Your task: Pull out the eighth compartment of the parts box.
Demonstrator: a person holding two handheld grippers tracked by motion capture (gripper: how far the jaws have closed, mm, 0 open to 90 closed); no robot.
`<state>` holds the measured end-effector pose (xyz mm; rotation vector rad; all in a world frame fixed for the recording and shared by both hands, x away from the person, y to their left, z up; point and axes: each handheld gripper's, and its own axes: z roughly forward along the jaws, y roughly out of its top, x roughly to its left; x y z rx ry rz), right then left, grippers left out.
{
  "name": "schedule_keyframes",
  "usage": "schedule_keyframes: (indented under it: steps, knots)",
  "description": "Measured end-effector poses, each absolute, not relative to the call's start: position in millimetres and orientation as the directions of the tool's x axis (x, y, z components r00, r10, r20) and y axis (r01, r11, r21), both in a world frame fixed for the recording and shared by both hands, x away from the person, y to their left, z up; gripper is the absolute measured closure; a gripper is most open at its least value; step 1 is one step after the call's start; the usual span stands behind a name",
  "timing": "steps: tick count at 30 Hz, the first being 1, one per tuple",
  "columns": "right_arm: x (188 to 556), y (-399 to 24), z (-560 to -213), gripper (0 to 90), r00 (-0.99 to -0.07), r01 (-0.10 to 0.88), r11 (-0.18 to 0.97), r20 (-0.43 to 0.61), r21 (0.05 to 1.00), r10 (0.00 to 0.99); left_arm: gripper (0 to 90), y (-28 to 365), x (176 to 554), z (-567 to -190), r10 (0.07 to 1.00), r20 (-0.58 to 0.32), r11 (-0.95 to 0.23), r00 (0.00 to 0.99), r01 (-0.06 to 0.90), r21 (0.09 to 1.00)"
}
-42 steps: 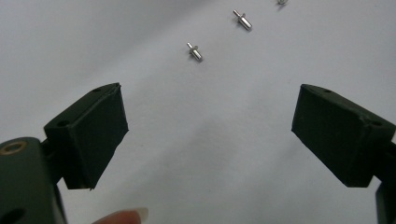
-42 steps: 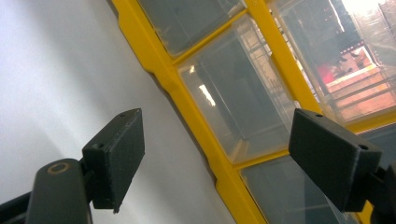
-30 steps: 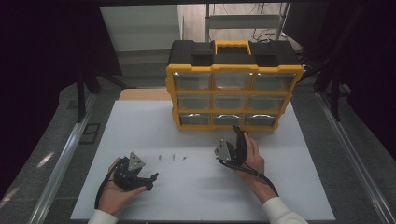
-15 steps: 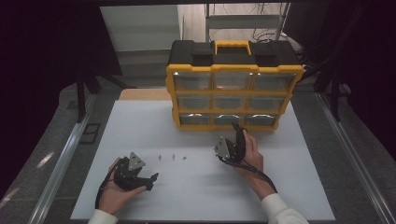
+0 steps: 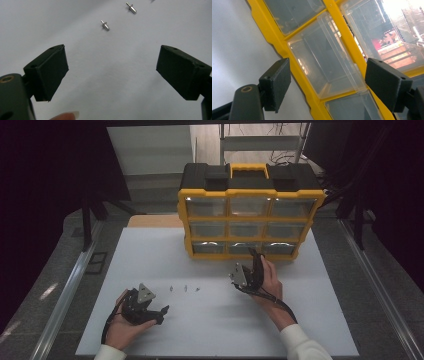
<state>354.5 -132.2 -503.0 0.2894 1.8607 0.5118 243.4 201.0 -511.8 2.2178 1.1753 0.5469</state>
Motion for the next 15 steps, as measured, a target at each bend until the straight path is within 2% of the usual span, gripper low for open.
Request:
schedule_keyframes:
  steps: [15]
  knots:
    - [364.7,-132.2,-508.2,22.9,-0.351,-0.047,0.887,-0.839,0.459,0.416,10.6,200.1,241.9,-512.5,0.843,0.097,-0.459,0.529,0.615,0.641]
